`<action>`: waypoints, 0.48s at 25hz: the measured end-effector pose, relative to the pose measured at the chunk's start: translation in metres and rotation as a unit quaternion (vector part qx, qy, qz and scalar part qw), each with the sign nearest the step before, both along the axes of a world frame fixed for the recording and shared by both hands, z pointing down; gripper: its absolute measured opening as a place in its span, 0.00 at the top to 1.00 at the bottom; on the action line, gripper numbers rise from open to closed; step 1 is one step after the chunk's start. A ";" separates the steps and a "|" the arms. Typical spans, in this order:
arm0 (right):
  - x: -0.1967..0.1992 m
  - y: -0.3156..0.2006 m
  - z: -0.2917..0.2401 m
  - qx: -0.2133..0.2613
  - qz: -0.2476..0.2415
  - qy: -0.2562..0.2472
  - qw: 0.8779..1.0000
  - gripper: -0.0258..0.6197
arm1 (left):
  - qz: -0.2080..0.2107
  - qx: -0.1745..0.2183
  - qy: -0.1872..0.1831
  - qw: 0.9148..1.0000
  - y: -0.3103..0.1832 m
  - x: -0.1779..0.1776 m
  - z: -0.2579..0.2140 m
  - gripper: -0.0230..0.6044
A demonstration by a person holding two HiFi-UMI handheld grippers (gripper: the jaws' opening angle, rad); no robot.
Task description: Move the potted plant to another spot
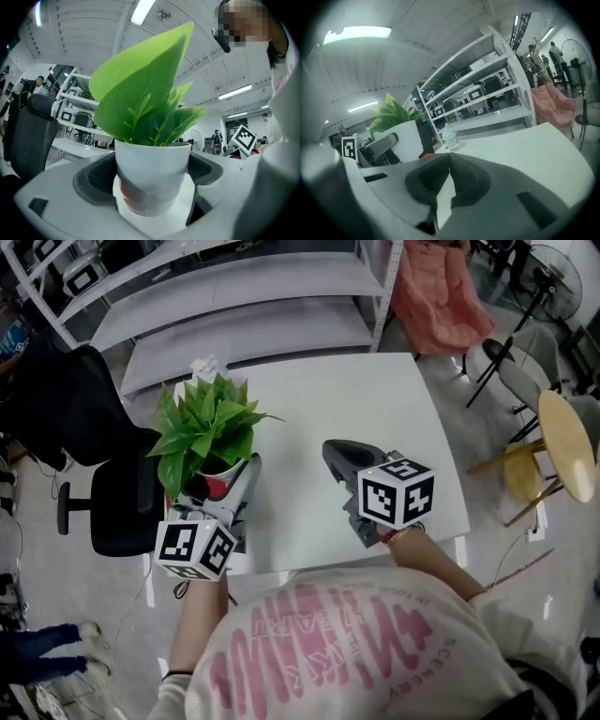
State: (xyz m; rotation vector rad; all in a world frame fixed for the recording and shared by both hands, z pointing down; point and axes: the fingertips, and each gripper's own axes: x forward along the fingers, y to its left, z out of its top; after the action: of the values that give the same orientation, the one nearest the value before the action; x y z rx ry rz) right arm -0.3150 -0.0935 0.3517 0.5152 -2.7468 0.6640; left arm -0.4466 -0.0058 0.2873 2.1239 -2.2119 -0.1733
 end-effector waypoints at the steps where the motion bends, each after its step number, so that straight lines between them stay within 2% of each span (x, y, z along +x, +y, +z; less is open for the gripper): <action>1: 0.001 -0.003 -0.002 0.001 0.011 -0.003 1.000 0.95 | 0.011 0.004 0.002 1.000 -0.005 -0.001 -0.003 0.21; 6: 0.016 -0.024 -0.006 0.006 0.080 -0.022 0.997 0.95 | 0.071 0.014 0.011 0.997 -0.033 0.004 -0.011 0.21; 12: 0.041 -0.038 0.003 0.000 0.125 -0.027 0.992 0.95 | 0.113 0.014 0.009 0.993 -0.050 0.023 -0.008 0.21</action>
State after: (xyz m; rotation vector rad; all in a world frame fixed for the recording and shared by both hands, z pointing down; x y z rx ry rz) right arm -0.2738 -0.1311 0.3550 0.8648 -2.7569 0.7448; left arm -0.4235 -0.0560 0.2792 2.3559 -1.9518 -0.2098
